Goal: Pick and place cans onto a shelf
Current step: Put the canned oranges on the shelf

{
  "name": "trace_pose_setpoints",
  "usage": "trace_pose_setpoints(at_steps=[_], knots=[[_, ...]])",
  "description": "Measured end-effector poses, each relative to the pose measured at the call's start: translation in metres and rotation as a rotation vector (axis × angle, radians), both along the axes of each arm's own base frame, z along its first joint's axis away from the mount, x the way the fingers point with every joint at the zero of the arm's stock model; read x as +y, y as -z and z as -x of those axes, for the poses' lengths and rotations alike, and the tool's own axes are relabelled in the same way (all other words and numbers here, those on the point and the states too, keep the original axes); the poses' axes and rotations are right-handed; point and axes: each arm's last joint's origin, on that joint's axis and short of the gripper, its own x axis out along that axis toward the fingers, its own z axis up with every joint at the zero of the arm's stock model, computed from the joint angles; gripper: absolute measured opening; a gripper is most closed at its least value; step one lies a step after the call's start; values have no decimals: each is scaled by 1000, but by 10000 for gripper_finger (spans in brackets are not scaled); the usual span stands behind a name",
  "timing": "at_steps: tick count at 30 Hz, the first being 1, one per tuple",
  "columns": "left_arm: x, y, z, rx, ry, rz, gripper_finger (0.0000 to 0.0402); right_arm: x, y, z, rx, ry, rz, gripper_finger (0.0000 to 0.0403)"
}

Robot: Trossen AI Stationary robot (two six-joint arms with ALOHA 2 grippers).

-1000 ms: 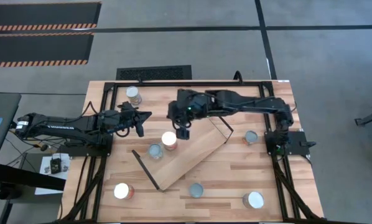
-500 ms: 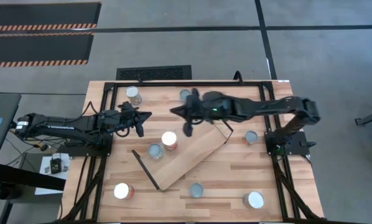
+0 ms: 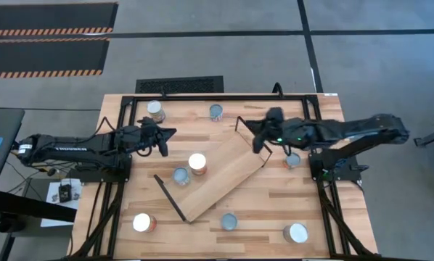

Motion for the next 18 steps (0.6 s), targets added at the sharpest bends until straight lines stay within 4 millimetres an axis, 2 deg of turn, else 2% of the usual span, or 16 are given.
trace_pose_setpoints(at_steps=[5, 11, 15, 18], knots=[[1, 0, 0, -19, -6, 43, 0, 4, 3, 45, 87, 73, -125, 2], [1, 0, 0, -30, -29, 55, 0, 0, 20, 96, 325, 153, -262, 2], [3, 0, 0, -41, -76, 62, 0, -3, 29, 120, 487, 206, -354, 2], [3, 0, 1, -41, -86, 59, 0, -2, 33, 129, 529, 212, -406, 2]])
